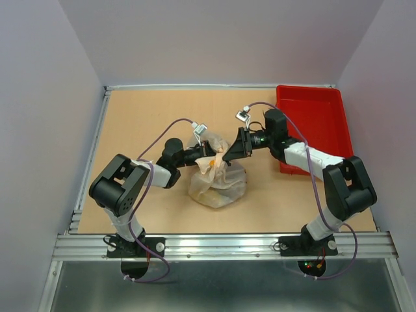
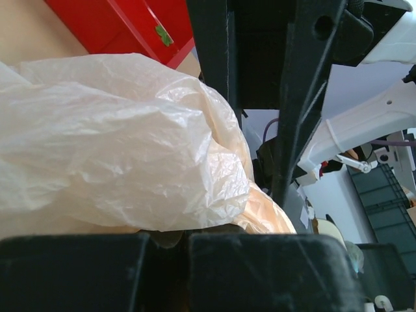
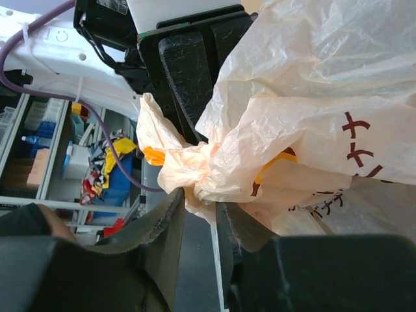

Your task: Place the fake fruits into the plastic bag and tie a complex knot

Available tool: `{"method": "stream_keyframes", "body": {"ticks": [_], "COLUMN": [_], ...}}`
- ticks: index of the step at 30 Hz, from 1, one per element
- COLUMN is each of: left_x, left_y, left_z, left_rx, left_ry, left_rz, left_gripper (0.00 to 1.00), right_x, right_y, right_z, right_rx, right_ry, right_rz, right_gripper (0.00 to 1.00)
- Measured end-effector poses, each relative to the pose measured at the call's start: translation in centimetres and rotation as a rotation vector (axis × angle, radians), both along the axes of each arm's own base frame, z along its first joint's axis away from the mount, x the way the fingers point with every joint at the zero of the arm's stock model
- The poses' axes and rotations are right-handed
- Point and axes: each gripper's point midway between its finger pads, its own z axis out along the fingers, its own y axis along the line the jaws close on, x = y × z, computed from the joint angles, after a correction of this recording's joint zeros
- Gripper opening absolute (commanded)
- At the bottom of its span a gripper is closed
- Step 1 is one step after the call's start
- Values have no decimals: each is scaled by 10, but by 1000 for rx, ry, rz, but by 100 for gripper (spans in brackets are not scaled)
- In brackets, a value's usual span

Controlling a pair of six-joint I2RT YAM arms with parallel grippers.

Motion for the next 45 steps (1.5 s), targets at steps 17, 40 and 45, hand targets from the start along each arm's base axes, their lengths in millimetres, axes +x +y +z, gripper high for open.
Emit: {"method": "stream_keyframes", "body": {"ticks": [17, 40, 45], "left_x": [-23, -23, -24], "left_y": [-8, -8, -8], "left_z": [11, 11, 11], "left_rx": [-25, -23, -23], "left_ry": [-42, -59, -63], "left_rz": [-89, -92, -95], "left_gripper": [0, 0, 0], "right_x": [-4, -28, -29], "right_y": [-50, -46, -41], "right_z": [21, -20, -26], "right_rx": [-92, -156, -158], "right_ry": [-163, -119, -101], "right_rz": [-165, -48, -31], "right_gripper": [47, 53, 39]}}
